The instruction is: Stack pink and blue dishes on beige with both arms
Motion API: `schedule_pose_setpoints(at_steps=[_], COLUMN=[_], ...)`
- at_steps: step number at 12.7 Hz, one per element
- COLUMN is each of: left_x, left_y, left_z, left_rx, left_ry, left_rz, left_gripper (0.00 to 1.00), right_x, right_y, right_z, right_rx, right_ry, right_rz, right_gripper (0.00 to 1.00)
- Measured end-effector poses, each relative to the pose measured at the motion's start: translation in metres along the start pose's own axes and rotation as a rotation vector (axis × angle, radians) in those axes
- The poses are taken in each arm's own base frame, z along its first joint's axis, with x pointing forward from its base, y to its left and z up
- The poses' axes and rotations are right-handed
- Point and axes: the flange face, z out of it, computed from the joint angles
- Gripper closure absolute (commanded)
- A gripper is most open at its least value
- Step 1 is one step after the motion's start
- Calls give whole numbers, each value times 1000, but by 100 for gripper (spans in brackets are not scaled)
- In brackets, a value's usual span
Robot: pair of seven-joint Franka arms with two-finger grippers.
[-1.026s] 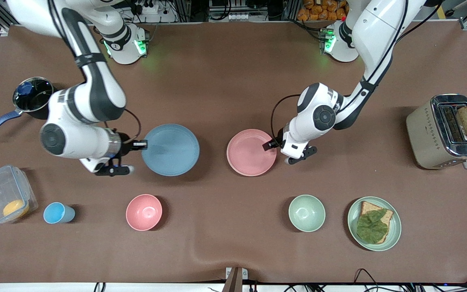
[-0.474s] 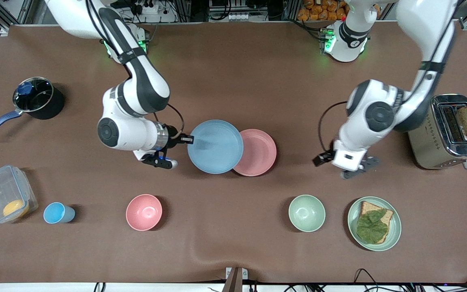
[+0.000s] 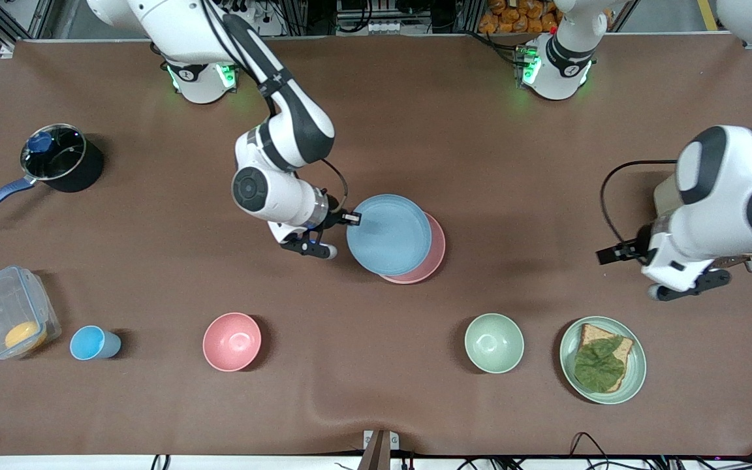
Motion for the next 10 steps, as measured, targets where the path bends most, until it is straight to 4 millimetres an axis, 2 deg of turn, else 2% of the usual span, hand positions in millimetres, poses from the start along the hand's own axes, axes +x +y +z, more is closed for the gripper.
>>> schedule_pose_setpoints(at_steps=[2, 4, 7, 9, 10], left_x=[0, -10, -40, -59, -67], left_y=[-19, -25, -21, -15, -14], left_z=[-41, -84, -142, -167, -178], left_rx=[8, 12, 19, 25, 29], left_ry=[-20, -2, 81, 126, 142], left_rz=[25, 18, 22, 31, 32], left_gripper=[0, 0, 0, 0, 0], right_x=[-8, -12, -14, -13, -12], right_y=[-8, -11, -16, -18, -20], right_z=[15, 26, 26, 26, 25], right_rx=[0, 0, 8, 14, 19], right_ry=[17, 28, 40, 50, 55], right_rz=[-13, -22, -30, -33, -35], right_gripper=[100, 100, 100, 100, 95])
